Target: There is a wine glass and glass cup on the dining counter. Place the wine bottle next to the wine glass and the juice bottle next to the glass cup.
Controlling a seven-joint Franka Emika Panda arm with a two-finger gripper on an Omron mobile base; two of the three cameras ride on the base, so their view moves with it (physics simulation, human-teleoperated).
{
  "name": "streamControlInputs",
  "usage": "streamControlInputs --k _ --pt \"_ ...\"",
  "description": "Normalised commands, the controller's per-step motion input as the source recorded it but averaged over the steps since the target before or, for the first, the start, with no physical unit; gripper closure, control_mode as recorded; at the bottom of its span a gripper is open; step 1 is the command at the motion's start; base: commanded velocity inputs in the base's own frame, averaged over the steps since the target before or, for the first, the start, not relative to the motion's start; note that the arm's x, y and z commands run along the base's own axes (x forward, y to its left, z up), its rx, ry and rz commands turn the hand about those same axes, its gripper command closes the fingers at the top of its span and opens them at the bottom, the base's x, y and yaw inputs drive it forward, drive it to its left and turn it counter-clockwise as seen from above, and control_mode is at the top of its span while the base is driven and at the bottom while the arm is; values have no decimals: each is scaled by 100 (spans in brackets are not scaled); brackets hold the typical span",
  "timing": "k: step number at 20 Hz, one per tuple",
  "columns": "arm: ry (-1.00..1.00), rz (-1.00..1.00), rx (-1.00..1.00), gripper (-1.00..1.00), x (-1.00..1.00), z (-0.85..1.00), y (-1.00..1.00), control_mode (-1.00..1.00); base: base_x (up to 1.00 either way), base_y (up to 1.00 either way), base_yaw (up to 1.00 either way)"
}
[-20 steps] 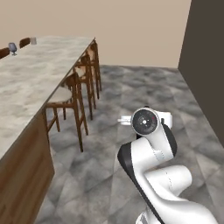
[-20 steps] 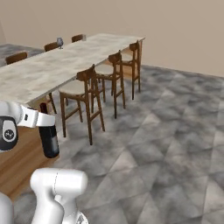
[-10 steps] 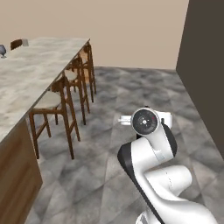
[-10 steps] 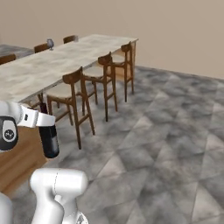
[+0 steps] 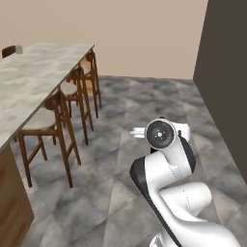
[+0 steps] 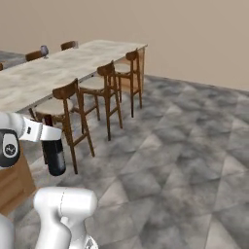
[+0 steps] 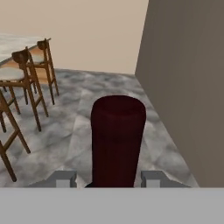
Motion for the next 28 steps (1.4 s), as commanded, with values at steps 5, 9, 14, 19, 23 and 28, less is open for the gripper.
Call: streamControlInputs --k 5,9,14,19,23,28 --pt "0 0 0 100 0 0 0 100 65 -39 3" --pt "0 0 0 100 0 0 0 100 67 -39 4" --pt "0 0 0 100 0 0 0 100 59 -38 8" --pt "0 0 0 100 0 0 0 100 62 -43 6" --pt "0 0 0 100 0 0 0 100 63 -45 6" --pt "0 0 0 100 0 0 0 100 59 -49 1"
